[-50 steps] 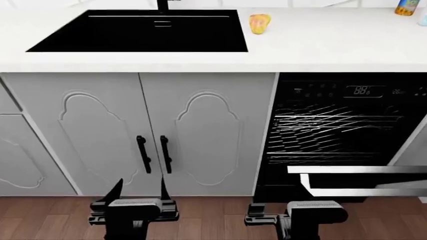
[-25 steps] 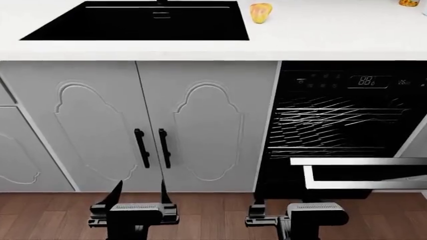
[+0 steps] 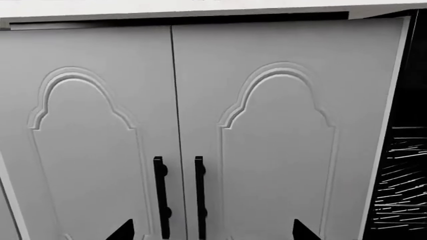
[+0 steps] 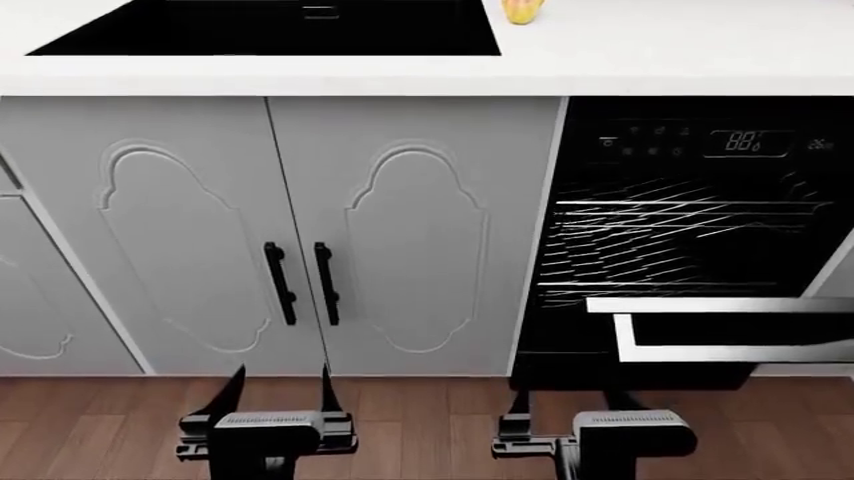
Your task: Close the dishwasher door
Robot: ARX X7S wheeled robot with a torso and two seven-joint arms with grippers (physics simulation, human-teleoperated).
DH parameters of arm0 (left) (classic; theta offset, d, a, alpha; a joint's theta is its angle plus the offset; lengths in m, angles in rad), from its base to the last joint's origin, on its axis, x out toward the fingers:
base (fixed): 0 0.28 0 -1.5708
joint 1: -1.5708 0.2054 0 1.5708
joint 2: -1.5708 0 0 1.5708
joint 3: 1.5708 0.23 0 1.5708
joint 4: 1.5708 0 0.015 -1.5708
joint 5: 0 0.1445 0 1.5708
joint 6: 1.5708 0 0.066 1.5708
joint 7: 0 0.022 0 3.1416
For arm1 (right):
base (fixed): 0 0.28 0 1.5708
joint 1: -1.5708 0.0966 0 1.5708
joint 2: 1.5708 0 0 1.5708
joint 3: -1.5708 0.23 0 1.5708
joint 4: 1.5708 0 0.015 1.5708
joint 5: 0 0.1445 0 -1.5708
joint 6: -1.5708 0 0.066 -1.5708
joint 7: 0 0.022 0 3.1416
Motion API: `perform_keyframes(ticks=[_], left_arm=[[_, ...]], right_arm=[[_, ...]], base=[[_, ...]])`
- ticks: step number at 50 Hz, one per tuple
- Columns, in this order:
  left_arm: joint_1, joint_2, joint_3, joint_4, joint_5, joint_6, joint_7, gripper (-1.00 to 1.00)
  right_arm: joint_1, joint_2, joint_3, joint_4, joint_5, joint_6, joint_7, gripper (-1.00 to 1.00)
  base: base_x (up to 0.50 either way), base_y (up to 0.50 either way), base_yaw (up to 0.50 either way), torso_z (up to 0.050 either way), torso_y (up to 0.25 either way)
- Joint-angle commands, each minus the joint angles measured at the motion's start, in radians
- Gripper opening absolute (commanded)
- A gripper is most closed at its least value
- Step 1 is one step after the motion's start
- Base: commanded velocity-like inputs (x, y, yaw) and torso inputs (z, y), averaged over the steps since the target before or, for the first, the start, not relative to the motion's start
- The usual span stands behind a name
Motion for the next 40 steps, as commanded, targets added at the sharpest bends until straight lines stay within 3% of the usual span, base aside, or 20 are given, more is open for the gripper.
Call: perform_keyframes(ticks=[1, 23, 40], left_arm=[[0.003, -0.004, 0.008, -0.002, -0.025, -0.001, -0.012, 1.0], [-0.012, -0.017, 0.038, -0.042, -0.036, -0.005, -0.027, 1.0], [-0.023, -0.031, 0.077, -0.091, 0.036, 0.011, -0.073, 1.0]], right_arm=[[-0.005, 0.013, -0.013, 0.007, 0.007, -0.005, 0.011, 1.0], [-0.001, 0.028, -0.047, 0.019, 0.031, 0.022, 0.003, 1.0], [0.007, 0.036, -0.053, 0.044, 0.048, 0.017, 0.015, 1.0]], base=[[0.0, 0.0, 0.0, -0.05, 0.0], [0.0, 0.0, 0.0, -0.05, 0.0], [0.0, 0.0, 0.0, -0.05, 0.0]])
